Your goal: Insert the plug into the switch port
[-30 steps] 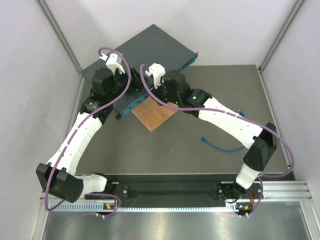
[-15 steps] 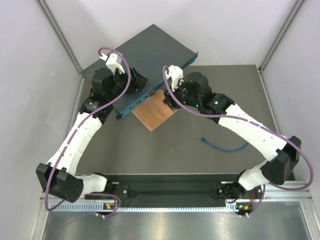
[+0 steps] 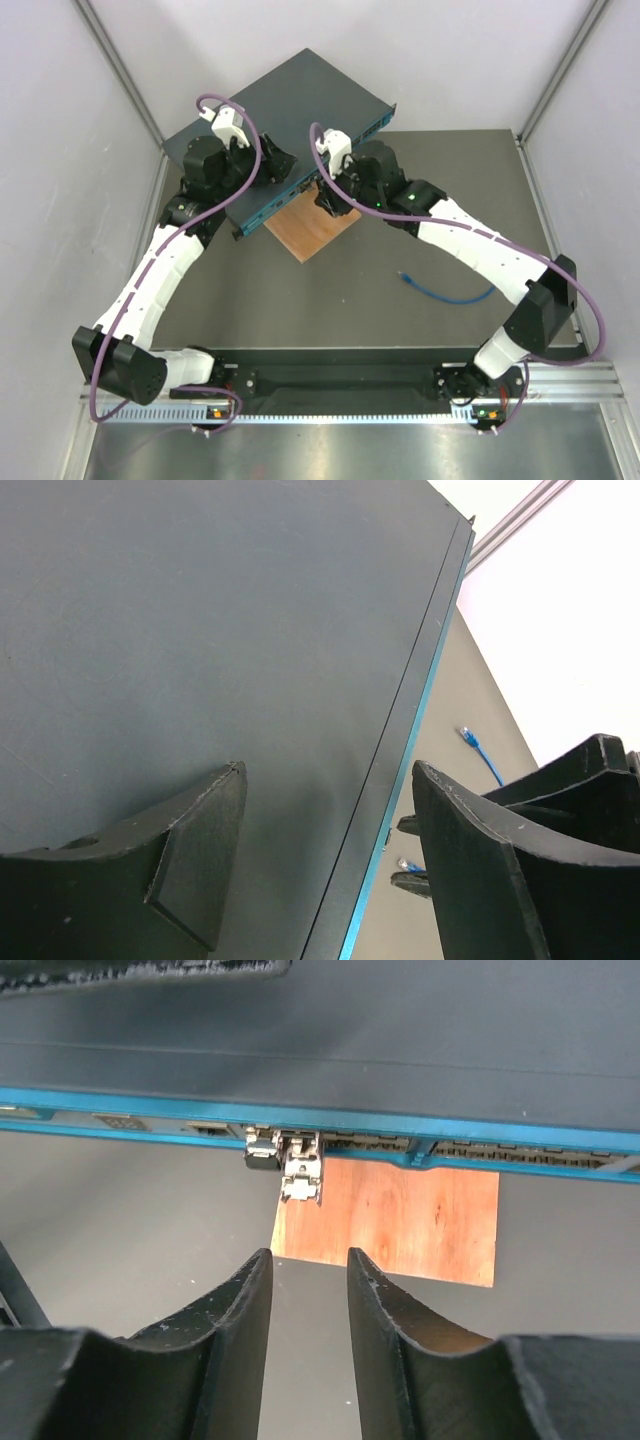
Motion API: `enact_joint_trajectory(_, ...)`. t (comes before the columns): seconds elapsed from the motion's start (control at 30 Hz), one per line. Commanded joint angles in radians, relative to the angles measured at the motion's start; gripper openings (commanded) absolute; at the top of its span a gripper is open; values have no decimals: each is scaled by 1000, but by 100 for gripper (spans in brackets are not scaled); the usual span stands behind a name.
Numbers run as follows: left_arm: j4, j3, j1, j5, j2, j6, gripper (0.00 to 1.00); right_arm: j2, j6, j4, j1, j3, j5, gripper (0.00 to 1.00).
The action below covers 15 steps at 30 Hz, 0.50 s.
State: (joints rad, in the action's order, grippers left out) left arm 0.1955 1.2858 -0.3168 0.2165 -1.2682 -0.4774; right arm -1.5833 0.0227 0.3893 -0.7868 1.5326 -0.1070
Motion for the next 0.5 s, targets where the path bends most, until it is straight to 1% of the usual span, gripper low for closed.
enact_joint_trajectory(0.0, 13, -11, 5, 6, -11, -4, 73, -9, -17, -66, 4, 67, 3, 34)
enact_joint_trajectory(0.27, 15, -16, 5, 4, -7, -3, 72, -44, -17, -86, 6, 100, 23, 29)
enact_joint_trajectory(0.3, 15, -16, 5, 4, -7, -3, 72, -46, -47, -93, 8, 100, 27, 28)
enact_joint_trajectory(0.47, 15, -14, 5, 6, -5, -3, 72, -61, -58, -115, 8, 106, 27, 22)
